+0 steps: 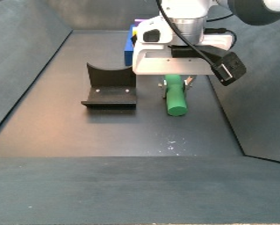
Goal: Pick up the oval object. Move up. Place the oval object on the fixture. Regrasp the oval object. Move to above the board. Insert the oval object.
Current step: Pick up the oval object.
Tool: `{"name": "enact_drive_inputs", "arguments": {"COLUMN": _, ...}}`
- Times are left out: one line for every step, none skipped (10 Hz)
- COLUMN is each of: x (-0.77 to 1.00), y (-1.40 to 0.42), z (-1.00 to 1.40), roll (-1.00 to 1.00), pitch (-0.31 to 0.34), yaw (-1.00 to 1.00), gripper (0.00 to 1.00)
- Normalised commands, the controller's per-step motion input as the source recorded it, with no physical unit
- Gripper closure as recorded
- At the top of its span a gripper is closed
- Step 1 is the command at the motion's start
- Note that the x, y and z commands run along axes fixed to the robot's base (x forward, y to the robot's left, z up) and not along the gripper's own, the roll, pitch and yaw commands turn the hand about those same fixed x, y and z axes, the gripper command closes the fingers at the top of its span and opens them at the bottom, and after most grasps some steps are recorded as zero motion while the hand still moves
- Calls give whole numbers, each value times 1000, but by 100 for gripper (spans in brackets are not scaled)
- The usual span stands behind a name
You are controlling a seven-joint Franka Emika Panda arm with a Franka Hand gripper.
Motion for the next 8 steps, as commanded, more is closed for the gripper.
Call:
{"name": "enact_drive_inputs", "arguments": {"x": 0, "y": 0, "z": 0, "roll": 0, "pitch": 0, "yaw": 0, "gripper": 100}}
{"name": "enact_drive_inputs", "arguments": {"x": 0, "y": 0, "z": 0, "roll": 0, "pitch": 0, "yaw": 0, "gripper": 100}}
{"name": "enact_drive_inputs", "arguments": {"x": 0, "y": 0, "z": 0, "roll": 0, "pitch": 0, "yaw": 0, "gripper": 100}}
{"name": "enact_drive_inputs", "arguments": {"x": 0, "y": 0, "z": 0, "roll": 0, "pitch": 0, "yaw": 0, "gripper": 100}}
{"name": "enact_drive_inputs", "arguments": {"x": 0, "y": 0, "z": 0, "roll": 0, "pitch": 0, "yaw": 0, "gripper": 100}}
{"name": "enact_drive_inputs", "arguments": {"x": 0, "y": 0, "z": 0, "roll": 0, "pitch": 0, "yaw": 0, "gripper": 100}}
{"name": "enact_drive_inputs", "arguments": {"x": 0, "y": 0, "z": 0, "roll": 0, "pitch": 0, "yaw": 0, "gripper": 100}}
{"name": "enact_drive_inputs", "arguments": {"x": 0, "y": 0, "z": 0, "roll": 0, "pitch": 0, "yaw": 0, "gripper": 100}}
